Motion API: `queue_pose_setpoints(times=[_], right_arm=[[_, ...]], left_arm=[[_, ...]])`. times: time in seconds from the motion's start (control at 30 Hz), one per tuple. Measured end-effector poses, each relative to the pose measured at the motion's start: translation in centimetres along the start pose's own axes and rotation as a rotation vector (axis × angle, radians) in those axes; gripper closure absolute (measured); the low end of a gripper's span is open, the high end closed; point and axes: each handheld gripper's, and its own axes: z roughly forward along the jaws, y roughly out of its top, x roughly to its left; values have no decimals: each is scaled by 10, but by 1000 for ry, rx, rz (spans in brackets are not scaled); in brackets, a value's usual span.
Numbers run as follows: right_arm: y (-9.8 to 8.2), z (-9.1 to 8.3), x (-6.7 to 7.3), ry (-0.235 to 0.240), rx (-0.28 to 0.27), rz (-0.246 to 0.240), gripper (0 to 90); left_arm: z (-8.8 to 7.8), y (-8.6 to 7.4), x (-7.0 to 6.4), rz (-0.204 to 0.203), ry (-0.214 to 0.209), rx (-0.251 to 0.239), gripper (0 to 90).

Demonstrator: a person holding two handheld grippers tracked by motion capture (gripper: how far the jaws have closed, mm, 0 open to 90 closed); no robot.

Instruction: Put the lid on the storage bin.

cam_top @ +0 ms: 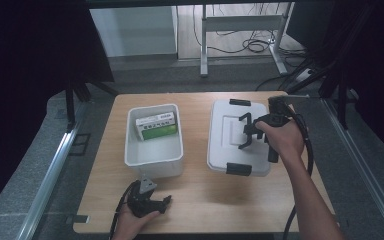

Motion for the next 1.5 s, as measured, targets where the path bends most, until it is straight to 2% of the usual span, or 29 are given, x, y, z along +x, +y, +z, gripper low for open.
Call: queue_pose_setpoints(times=[0.47,0.63,0.73,1.13,1.5], right_arm=[[3,7,40,36,11,-61,839],[4,10,54,79,16,-64,840],[5,12,63,86,23,-77,840],[5,27,101,82,54,-135,839],[5,44,130,82,82,-154,840]], left_arm=[[0,0,0,-4,-1,0,122],[0,0,0,-1,-1,-3,122],[0,0,0,-1,-1,-2,122],[0,0,0,0,-1,-1,121],[1,0,-1,-3,-3,-2,121]])
